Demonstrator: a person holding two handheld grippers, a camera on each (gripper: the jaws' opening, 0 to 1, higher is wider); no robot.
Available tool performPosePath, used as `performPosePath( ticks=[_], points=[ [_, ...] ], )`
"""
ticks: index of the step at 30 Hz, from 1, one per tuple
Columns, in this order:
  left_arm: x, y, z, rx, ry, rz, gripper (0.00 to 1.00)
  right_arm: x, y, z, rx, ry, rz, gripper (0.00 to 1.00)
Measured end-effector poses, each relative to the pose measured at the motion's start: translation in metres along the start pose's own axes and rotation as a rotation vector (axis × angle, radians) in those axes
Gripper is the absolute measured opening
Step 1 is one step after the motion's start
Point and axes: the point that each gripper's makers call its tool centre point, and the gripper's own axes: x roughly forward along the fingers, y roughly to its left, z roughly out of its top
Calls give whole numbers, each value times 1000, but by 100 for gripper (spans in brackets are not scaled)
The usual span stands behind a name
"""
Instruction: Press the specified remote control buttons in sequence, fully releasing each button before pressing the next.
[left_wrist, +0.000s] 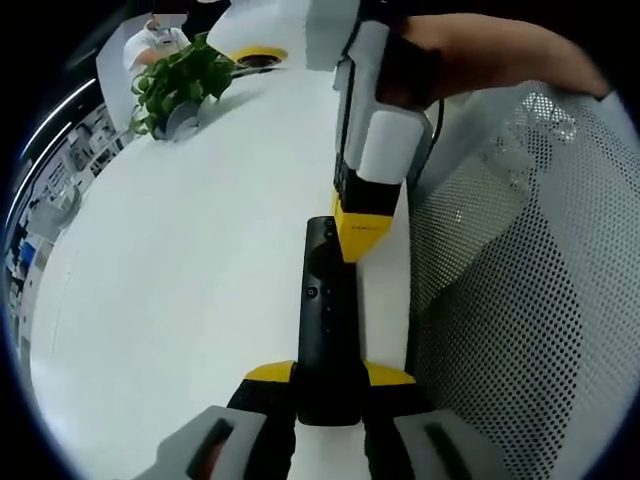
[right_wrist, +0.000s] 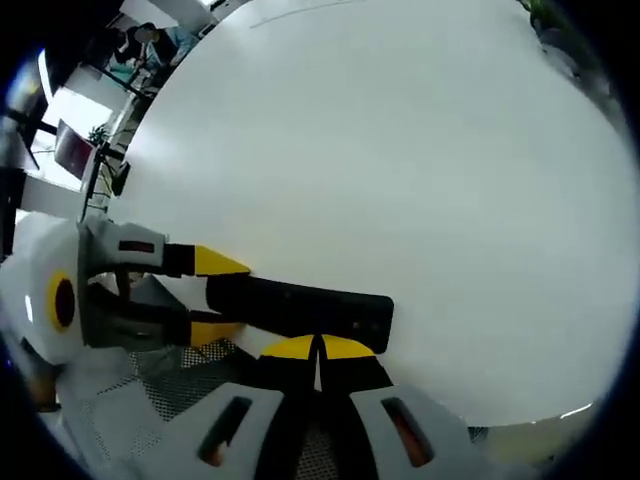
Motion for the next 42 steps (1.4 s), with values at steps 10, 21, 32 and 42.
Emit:
performPosePath(
  ticks=[10, 21, 32, 42],
  points=[
    [-1, 0, 0, 11, -22, 4, 24, 3, 6, 5, -48, -30, -17, 0],
    [-1, 1, -1, -22, -38, 19, 24, 1, 4, -1, 53, -46, 5, 0],
    [-1, -1, -1, -17, -29, 13, 24, 1, 3, -2, 159, -86, -39, 0],
    [0, 0, -1, -19, 1, 19, 24, 0, 0, -3, 216, -97, 7, 0]
  ],
)
